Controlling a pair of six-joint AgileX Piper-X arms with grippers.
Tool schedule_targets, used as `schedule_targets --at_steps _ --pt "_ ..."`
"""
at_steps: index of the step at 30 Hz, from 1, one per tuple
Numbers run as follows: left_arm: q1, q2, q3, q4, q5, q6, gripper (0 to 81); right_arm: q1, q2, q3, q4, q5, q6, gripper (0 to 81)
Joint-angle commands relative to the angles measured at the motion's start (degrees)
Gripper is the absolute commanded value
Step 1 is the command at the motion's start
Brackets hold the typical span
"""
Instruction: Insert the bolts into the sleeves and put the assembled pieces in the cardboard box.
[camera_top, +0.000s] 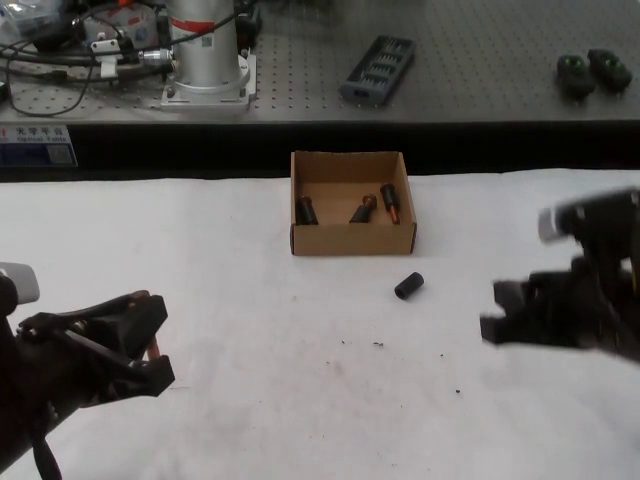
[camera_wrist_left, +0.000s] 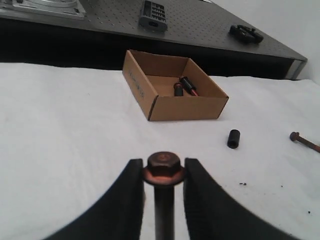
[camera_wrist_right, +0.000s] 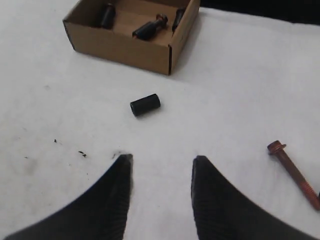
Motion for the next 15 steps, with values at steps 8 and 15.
schedule_targets --at_steps 8,15 --pt "-0.2 -0.7 0.0 -2.0 -0.4 0.4 0.6 -1.0 10.3 -23.0 18.1 0.4 5.5 33.4" --pt "-0.2 -0.7 0.0 -2.0 0.1 -0.2 0.6 -3.1 21.9 -35.6 26.8 -1.1 15.8 41.9"
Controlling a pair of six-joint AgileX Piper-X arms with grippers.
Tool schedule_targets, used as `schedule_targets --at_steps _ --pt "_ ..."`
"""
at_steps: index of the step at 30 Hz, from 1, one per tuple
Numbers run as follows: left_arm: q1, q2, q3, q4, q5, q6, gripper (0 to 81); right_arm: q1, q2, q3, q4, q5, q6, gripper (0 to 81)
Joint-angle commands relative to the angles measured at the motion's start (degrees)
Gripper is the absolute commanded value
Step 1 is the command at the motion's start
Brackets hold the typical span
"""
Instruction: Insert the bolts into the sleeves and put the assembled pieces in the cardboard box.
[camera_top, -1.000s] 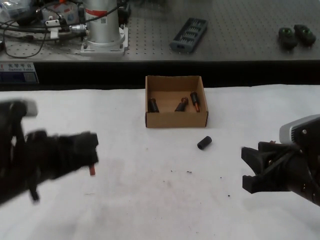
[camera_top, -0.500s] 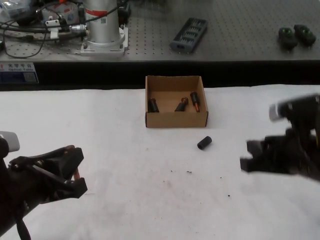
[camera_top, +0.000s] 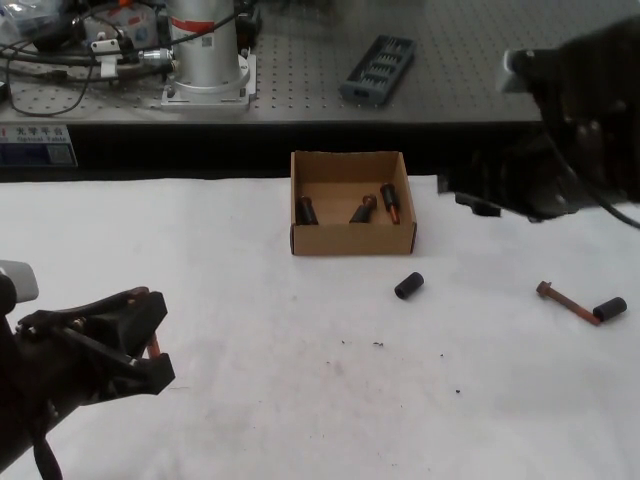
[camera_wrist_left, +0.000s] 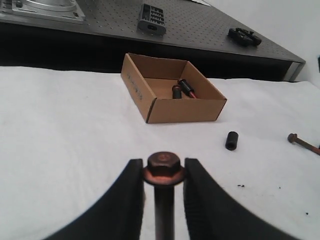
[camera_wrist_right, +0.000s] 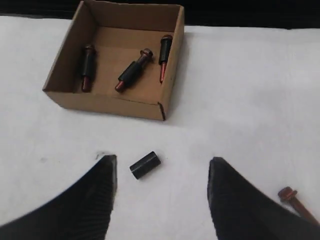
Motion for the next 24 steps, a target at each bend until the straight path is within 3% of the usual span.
schedule_targets --at_steps 1,8,24 --pt "-0.2 -0.7 0.0 -1.6 0.7 -0.5 0.6 -1.1 4.3 -4.7 3.7 -2.0 5.4 41.9" --pt "-0.2 -0.7 0.0 -1.6 1.9 -0.5 0.6 -1.3 12.8 -9.4 5.1 -3.5 14.3 42.1" --pt "-0.2 -0.7 0.0 -3.0 1.8 -0.5 0.6 0.2 26.0 -17.5 5.1 -6.4 19.8 41.8"
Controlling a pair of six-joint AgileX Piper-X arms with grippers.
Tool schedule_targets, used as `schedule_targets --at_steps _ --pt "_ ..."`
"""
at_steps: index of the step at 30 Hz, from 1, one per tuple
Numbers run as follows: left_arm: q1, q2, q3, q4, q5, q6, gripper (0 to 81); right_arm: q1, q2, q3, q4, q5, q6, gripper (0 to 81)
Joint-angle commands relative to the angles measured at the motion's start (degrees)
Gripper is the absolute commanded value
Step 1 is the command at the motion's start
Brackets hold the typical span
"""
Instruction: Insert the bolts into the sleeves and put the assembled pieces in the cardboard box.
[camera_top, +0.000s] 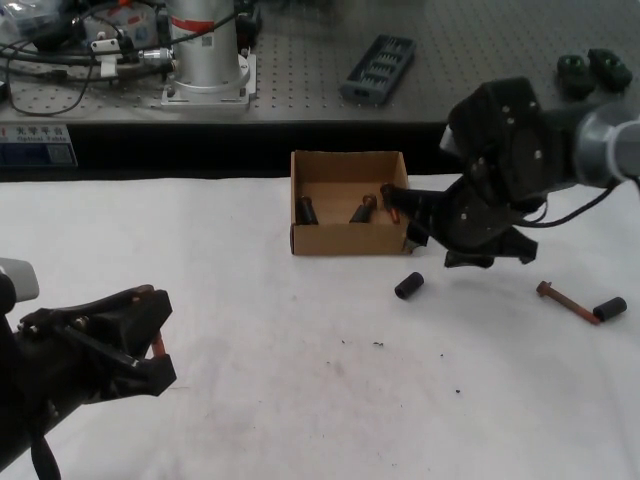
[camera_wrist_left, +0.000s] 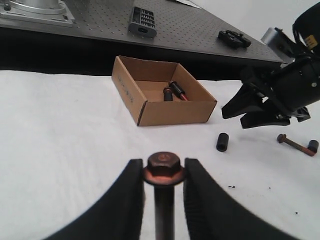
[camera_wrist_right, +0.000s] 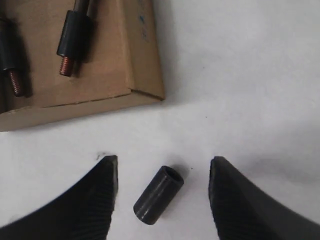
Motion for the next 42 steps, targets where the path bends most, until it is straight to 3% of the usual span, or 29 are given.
schedule_targets --at_steps 1,16,21,26,28,35,42 --pt "-0.2 -0.7 0.0 -1.7 0.2 -0.5 0.6 0.6 0.5 -1.5 0.3 -0.8 1.2 41.8" --pt "-0.2 -0.7 0.0 -1.8 0.3 -0.5 0.6 3.2 4.6 -1.6 1.2 -0.3 2.3 39.8" --pt "-0.2 -0.7 0.0 -1.8 0.8 -0.5 0.6 3.2 4.6 -1.6 4.9 -0.1 2.3 22.8" --pt "-0.2 -0.7 0.0 -1.8 0.8 -0.5 0.6 3.1 4.6 -1.6 9.8 -0.1 -4.5 0.4" --pt "-0.2 -0.7 0.0 -1.7 0.8 -0.5 0.6 3.1 4.6 -1.6 11.0 0.1 -7.7 6.9" --pt "-0.2 -0.7 0.0 -1.7 0.8 -0.3 0.6 3.0 4.4 -1.6 14.5 -2.1 -18.0 7.1" --pt "-0.2 -0.7 0.0 -1.7 0.8 0.0 0.6 1.8 1.8 -1.6 17.5 -23.4 -27.6 7.1"
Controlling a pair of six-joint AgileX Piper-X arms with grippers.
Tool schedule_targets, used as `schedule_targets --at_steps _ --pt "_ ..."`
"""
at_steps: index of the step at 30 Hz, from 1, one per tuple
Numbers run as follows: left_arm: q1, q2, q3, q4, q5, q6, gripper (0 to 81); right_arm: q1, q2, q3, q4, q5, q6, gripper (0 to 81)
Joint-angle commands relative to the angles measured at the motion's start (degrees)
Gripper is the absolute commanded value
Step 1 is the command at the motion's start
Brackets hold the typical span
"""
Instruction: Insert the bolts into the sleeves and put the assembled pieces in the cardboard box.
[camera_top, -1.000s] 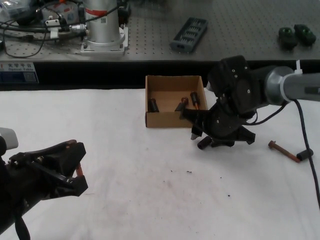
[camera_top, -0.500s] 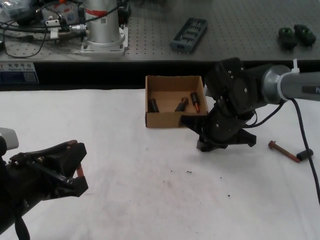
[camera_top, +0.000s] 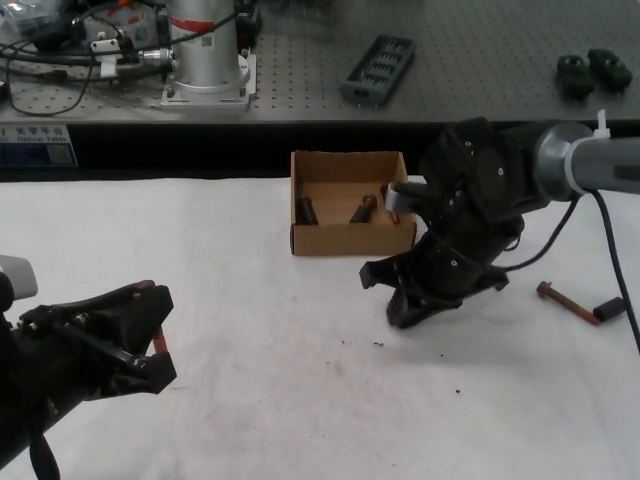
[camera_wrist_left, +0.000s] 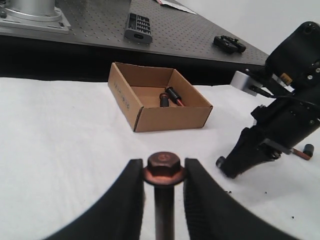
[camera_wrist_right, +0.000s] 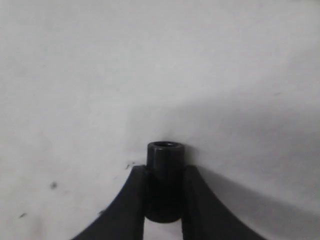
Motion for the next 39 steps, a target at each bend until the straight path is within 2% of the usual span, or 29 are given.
schedule_targets --at_steps 1,4,8,14,19,22,26,30,33,36,39 --pt "-0.2 -0.7 0.0 -0.9 0.3 0.1 0.6 -0.4 -2.2 0.4 3.0 -9.4 -5.0 7.1" --pt "-0.2 -0.7 0.0 -0.9 0.3 0.1 0.6 -0.5 -5.0 0.4 4.0 -11.7 -9.8 7.1" --pt "-0.2 -0.7 0.0 -0.8 0.3 0.9 0.6 -0.2 -10.2 2.2 3.7 -19.8 -14.0 7.1" --pt "-0.2 -0.7 0.0 -0.8 0.3 2.0 0.6 0.4 -21.4 13.2 -7.8 -20.7 -14.1 7.1" --pt "-0.2 -0.7 0.0 -1.0 0.3 2.0 0.6 0.4 -31.7 29.4 -28.9 -20.7 -14.1 7.1" --pt "-0.2 -0.7 0.0 -1.4 0.3 2.0 0.6 0.4 -35.8 39.6 -46.0 -22.0 -14.1 7.1" --pt "-0.2 -0.7 0.0 -2.6 0.3 2.0 0.6 0.4 -36.5 52.1 -72.1 -25.1 -14.1 7.1" --pt "-0.2 -0.7 0.0 -4.7 1.4 2.0 0.6 0.4 -34.9 60.4 -91.4 -22.5 -19.4 7.1" --pt "-0.2 -0.7 0.0 -9.5 1.4 2.0 0.6 0.4 -32.5 63.2 -99.6 -20.4 -22.1 7.1" --pt "-0.2 -0.7 0.0 -15.2 4.1 2.0 0.6 0.4 -29.0 62.8 -101.8 -20.7 -22.1 7.1" --pt "-0.2 -0.7 0.0 -19.2 5.9 2.2 0.6 0.4 -24.7 61.2 -103.1 -23.7 -22.3 7.1"
